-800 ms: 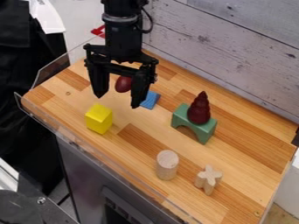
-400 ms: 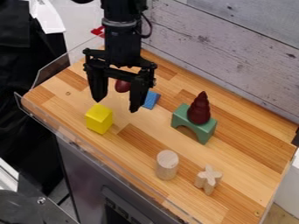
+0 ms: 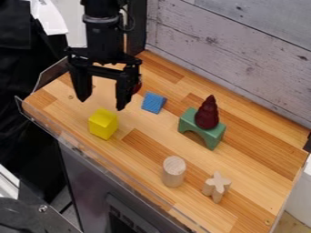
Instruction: Move the the Yellow Object to the centre of the table
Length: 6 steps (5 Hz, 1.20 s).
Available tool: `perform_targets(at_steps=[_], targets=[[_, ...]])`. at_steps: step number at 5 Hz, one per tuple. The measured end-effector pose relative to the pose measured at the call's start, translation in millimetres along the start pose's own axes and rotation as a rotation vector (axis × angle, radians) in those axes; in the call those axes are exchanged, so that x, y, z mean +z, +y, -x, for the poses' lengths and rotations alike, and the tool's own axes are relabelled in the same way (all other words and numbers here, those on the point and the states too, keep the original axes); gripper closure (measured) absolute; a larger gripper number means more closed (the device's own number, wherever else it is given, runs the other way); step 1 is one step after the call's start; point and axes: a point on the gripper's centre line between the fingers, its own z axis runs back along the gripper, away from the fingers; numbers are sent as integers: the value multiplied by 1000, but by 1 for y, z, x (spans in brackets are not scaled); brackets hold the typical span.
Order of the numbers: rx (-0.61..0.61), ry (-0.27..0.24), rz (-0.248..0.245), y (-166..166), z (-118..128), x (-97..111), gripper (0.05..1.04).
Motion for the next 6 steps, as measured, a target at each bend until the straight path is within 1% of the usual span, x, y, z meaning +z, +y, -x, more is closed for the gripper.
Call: perform_targets(at_steps=[1, 2, 3, 4, 5, 6], targets=[[0, 57, -10, 4, 1, -14, 84], [-11, 149, -33, 2, 6, -28, 85], [-32, 187, -46, -6, 6, -35, 84], [-29, 218, -57, -8, 4, -41, 84], [-16, 242, -56, -8, 4, -48, 122], [12, 217, -56, -8, 1, -48, 389]])
